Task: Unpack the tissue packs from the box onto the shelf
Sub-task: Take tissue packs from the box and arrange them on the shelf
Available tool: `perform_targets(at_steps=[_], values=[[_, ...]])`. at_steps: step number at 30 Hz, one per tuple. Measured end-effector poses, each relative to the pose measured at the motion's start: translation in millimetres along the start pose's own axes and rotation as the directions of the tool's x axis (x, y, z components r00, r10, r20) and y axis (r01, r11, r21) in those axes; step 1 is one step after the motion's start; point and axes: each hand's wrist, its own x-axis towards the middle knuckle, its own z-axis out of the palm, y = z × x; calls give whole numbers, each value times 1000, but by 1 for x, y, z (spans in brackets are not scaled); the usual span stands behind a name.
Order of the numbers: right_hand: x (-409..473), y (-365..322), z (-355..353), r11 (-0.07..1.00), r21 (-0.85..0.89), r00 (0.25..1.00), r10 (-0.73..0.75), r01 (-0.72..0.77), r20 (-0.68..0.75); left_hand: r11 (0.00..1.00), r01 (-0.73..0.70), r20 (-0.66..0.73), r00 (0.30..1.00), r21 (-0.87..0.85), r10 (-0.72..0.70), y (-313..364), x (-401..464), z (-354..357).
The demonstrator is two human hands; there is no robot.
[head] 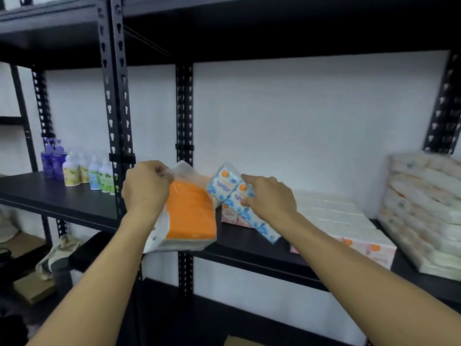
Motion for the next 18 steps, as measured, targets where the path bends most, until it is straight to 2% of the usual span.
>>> perform_targets(at_steps=[9,15,18], values=[[10,6,43,922,-357,984,-104,149,142,999,-6,10,1000,43,6,-8,14,23],[11,11,75,887,-429,977,-100,172,187,997,-32,59,998,73,28,-9,18,30],[12,17,88,893,-428,983,-76,141,164,996,-34,71,997,80,28,-10,18,33]])
